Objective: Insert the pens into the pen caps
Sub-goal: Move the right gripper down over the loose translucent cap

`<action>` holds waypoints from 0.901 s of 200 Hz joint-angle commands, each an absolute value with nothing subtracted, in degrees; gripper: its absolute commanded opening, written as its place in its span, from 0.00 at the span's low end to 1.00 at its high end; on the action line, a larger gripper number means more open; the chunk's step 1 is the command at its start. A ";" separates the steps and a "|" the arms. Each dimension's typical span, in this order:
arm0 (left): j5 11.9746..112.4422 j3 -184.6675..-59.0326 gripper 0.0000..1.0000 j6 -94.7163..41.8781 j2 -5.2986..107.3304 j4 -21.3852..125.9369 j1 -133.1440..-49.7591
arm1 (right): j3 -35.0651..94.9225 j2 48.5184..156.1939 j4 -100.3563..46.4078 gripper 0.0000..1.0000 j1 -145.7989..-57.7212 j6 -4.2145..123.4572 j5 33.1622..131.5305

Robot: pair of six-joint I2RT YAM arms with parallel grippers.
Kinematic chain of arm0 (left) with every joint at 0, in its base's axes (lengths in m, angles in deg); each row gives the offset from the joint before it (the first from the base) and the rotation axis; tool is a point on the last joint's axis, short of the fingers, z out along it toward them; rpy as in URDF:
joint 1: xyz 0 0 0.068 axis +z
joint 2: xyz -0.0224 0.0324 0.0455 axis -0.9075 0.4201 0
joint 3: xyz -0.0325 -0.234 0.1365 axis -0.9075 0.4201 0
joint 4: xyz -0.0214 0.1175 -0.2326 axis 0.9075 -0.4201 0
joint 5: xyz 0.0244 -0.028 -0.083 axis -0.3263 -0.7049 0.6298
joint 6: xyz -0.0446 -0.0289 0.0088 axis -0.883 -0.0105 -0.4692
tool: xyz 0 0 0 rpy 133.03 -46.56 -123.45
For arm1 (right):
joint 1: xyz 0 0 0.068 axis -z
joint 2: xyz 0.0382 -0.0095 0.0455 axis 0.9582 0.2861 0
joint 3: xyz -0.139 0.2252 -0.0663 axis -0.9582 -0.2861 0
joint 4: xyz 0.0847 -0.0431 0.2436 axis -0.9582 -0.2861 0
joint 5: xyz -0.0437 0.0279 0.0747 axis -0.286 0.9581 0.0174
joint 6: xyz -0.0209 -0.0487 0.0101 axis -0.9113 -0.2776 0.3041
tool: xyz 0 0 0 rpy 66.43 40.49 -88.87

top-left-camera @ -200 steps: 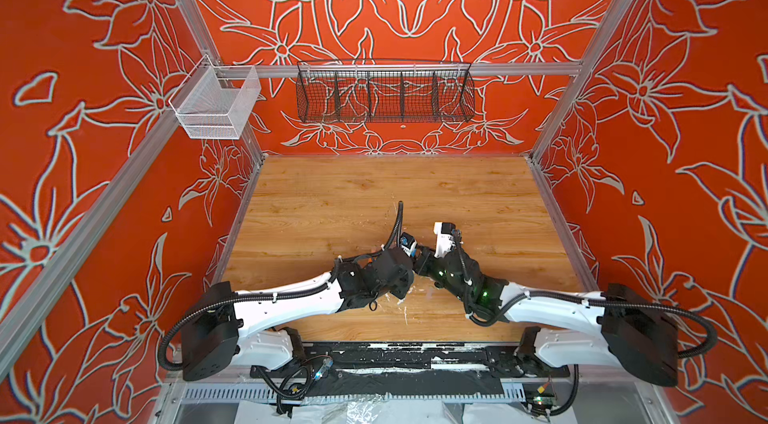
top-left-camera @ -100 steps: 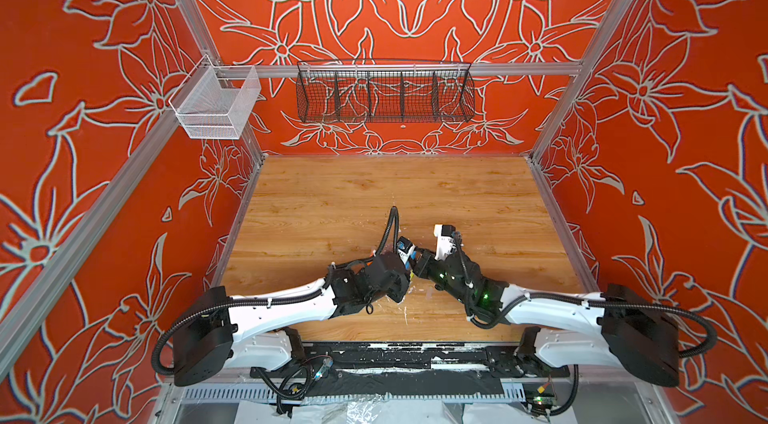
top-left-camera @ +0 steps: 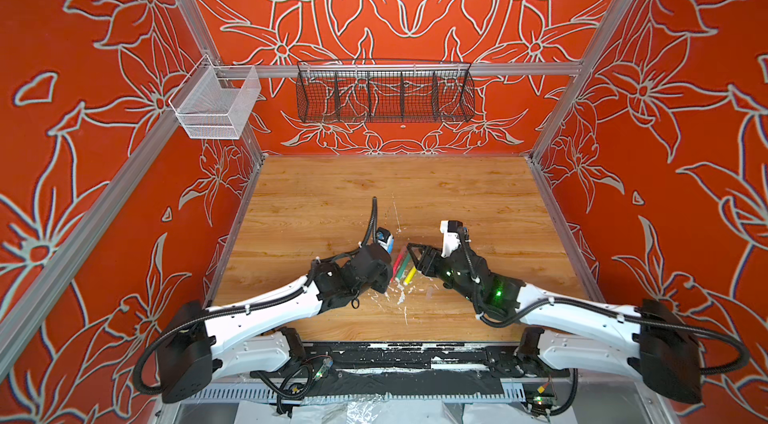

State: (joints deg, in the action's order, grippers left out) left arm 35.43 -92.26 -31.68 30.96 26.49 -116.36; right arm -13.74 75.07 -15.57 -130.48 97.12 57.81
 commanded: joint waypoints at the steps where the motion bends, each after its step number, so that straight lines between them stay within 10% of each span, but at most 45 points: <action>1: 28.48 -93.47 0.00 -35.57 26.84 15.68 -114.91 | -9.79 72.06 -34.27 0.54 -130.51 92.62 55.54; 82: 23.07 -88.04 0.00 -37.81 26.51 14.75 -114.91 | 3.28 84.72 -62.69 0.49 -130.72 85.00 59.69; 180: 22.97 -87.91 0.00 -38.39 27.68 14.85 -114.91 | 3.74 96.99 -64.54 0.50 -131.74 85.69 60.30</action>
State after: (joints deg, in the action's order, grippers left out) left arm 23.95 -87.17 -36.93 26.96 14.71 -115.07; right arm 3.35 95.61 -63.24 -131.29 85.38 59.93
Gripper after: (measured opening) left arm 0.152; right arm 0.495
